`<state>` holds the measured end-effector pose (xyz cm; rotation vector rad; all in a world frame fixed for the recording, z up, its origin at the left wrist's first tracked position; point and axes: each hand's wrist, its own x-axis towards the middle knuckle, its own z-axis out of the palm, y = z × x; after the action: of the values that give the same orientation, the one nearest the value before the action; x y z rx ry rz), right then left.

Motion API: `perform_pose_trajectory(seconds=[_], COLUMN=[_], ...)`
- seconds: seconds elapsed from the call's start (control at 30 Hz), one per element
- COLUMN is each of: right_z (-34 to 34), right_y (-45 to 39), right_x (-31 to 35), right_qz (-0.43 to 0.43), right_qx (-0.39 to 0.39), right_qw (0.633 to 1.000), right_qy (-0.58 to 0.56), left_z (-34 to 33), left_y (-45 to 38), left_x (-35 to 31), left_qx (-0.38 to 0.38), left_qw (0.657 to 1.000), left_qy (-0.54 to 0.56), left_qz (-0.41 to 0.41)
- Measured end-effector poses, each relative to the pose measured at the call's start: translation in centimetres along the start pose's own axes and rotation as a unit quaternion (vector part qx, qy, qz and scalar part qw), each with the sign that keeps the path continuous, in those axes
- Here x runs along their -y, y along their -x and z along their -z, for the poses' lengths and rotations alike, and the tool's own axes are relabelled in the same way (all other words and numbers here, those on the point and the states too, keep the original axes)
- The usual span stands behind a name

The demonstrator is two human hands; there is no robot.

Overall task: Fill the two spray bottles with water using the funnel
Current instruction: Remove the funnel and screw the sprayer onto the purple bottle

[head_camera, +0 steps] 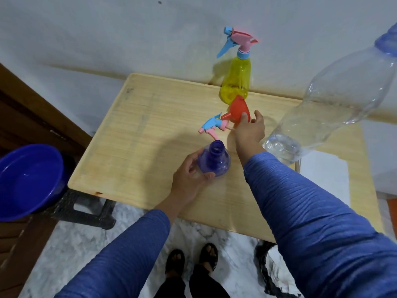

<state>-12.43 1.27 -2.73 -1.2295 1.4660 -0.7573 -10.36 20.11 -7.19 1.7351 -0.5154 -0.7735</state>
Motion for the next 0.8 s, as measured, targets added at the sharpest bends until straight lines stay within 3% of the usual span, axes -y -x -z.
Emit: perform_pose_trajectory(seconds=[0.1,0.23,0.4,0.63,0.8], right_z=[0.3,1.0,1.1,0.6,0.4], right_y=[0.5,1.3,0.8,-0.4,-0.8], right_x=[-0.2,-0.7,-1.3,-1.8,-2.0], right_qz=[0.035,0.162,0.287,0.325,0.310], right_qx=[0.006,0.000,0.139,0.226,0.223], right_qw=[0.999,0.979,0.923,0.868,0.869], right_qy=[0.004,0.123,0.213,0.300,0.315], left_z=[0.0,0.1,0.2,0.0,0.0], left_y=[-0.1,-0.2,-0.3,-0.2,-0.3], left_x=[0.1,0.3,0.4,0.3,0.3], left_qx=[-0.003,0.001,0.003,-0.005,-0.009], left_qw=[1.000,1.000,1.000,1.000,1.000], left_qy=[0.007,0.012,0.022,0.024,0.017], left_qz=[-0.002,-0.010,-0.006,0.002,-0.002])
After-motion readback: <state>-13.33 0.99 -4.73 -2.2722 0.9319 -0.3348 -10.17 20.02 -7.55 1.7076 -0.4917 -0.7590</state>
